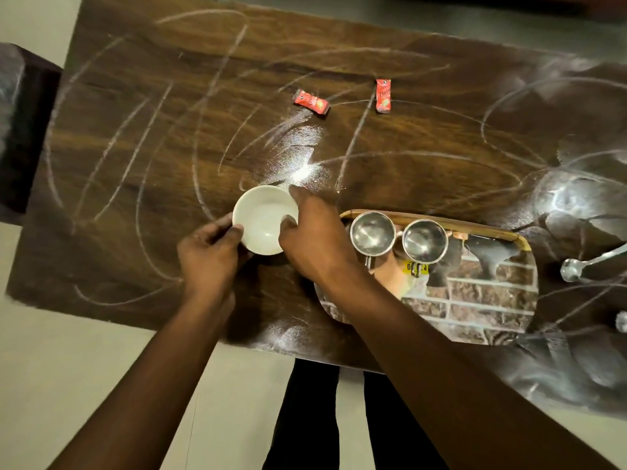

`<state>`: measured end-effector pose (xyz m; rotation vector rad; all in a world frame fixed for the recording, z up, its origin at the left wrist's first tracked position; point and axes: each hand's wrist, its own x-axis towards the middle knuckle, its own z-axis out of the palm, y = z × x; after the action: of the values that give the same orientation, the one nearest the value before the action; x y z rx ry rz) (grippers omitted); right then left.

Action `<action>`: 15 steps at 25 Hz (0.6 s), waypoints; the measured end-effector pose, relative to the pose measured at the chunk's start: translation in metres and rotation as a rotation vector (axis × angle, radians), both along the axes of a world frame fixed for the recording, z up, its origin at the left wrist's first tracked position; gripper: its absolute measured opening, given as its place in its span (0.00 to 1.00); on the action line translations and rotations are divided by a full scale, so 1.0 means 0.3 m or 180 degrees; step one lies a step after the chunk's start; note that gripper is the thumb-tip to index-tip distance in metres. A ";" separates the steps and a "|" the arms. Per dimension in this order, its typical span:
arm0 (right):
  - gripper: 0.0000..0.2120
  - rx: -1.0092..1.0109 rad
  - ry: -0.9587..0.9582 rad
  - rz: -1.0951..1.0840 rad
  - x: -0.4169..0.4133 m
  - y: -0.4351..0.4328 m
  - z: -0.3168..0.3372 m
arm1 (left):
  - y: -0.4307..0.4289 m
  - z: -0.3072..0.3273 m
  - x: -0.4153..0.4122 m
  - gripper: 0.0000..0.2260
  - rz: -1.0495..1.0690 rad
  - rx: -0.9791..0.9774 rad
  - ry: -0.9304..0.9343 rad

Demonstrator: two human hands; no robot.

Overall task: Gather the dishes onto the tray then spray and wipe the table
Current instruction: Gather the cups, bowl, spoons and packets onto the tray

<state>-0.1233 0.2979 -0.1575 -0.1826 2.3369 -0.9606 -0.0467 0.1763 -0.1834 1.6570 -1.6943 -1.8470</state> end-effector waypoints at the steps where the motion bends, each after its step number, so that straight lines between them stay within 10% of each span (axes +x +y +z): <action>1: 0.24 -0.0102 0.0027 -0.0095 0.022 0.023 0.012 | 0.005 0.023 0.016 0.13 -0.0082 -0.0082 0.0018; 15: 0.13 -0.0390 -0.0502 -0.2084 0.387 0.624 0.023 | 0.463 0.039 0.216 0.11 -0.1370 0.0143 -0.0217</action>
<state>-0.0071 0.4849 -0.1507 0.6265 2.2185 -1.3623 0.0180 0.3152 -0.1718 1.4704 -2.1935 -2.0328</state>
